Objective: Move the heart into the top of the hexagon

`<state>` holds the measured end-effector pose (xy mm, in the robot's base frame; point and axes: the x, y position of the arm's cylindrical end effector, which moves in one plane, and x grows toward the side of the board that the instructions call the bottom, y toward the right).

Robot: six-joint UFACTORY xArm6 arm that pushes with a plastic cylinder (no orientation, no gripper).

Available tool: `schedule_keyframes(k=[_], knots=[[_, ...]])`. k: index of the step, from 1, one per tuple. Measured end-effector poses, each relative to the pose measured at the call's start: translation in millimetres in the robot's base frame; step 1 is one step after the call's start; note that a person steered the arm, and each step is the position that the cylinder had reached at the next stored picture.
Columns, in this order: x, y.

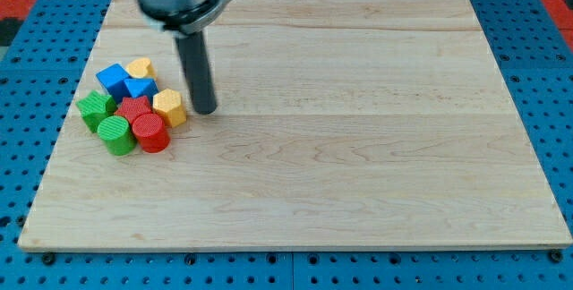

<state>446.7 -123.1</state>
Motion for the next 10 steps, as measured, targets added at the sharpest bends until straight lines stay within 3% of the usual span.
schedule_keyframes(k=[1, 3, 4, 6, 7, 10], knots=[[-4.1, -6.3], [-77.7, 20.0], [-103.6, -15.8], [-100.2, -89.1], [-73.2, -94.2], [-40.1, -35.3]])
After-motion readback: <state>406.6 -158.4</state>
